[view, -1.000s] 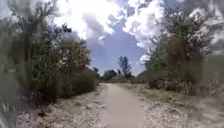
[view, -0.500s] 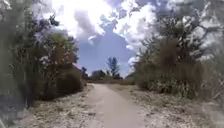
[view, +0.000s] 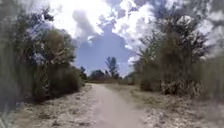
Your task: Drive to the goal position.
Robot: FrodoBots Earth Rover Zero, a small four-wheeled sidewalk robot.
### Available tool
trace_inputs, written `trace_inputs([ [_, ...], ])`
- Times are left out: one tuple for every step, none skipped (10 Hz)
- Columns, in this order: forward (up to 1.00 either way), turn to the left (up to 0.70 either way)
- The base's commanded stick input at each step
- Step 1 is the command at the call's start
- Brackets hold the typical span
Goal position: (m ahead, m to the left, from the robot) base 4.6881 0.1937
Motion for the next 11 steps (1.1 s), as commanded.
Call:
trace_inputs([
  [0.7, 0.0],
  [0.7, 0.0],
  [0.7, 0.0],
  [0.7, 0.0],
  [0.7, 0.0],
  [0.7, 0.0],
  [0.7, 0.0],
  [0.7, 0.0],
  [0.7, 0.0],
  [0.7, 0.0],
  [0.7, 0.0],
])
